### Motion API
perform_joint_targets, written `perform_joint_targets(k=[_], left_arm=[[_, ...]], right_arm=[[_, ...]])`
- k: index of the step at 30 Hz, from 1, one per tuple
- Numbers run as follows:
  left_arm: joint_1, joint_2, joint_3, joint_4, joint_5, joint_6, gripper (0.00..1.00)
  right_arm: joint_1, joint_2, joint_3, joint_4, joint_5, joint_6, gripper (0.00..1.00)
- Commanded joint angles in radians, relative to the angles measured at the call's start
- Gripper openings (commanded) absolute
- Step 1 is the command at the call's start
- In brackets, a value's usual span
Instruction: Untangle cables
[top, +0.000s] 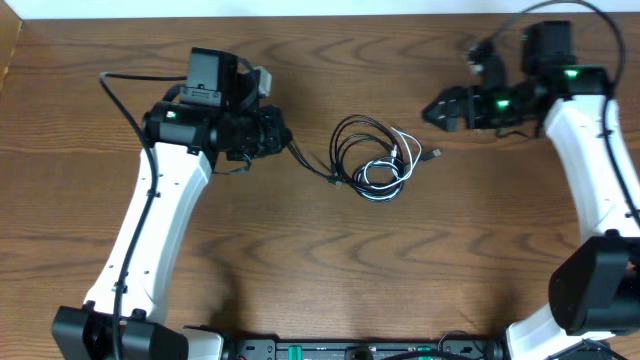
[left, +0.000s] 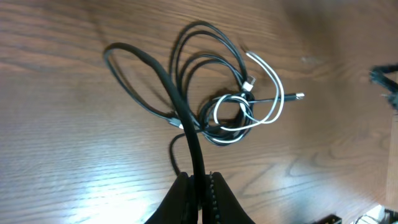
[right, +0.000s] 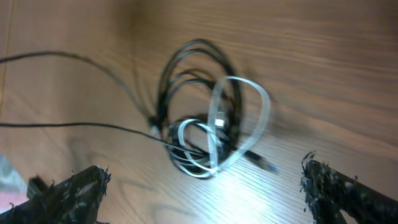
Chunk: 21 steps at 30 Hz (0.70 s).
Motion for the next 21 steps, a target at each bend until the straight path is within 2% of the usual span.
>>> perform_joint_targets(k=[1,4,7,10,12,15,21], left_arm=[[-0.031,0.018,-0.013,0.013,0.021,0.018,0.08],[-0.055,0.019,-0.013,0.043,0.025,0.024,0.08],[-0.078,0.019,-0.013,0.111,0.104,0.05,0.08],[-0.085,0.021,-0.013,0.119,0.08,0.05,0.07],[-0.085,0.031,-0.013,0.118,0.064,0.047,0.08],[-0.085,0.049,-0.013,0.119,0.061,0.045,0.08],[-0.085,0.083,-0.013,0.132,0.061,0.045,0.08]], right_arm=[[0.089,-0.008,0.013,0.026,0.033,0.009,0.99],[0.148,-0.008,0.013,0.065,0.119,0.069,0.99],[0.2,-0.008,0.013,0.084,0.198,0.089,0.99],[0.224,-0.008,0.006,0.076,0.312,0.166,0.99],[0.238,-0.008,-0.012,0.072,0.397,0.224,0.89],[0.253,-0.005,-0.057,0.08,0.473,0.281,0.57],[0.286,-0.004,-0.174,0.184,0.471,0.325,0.56]])
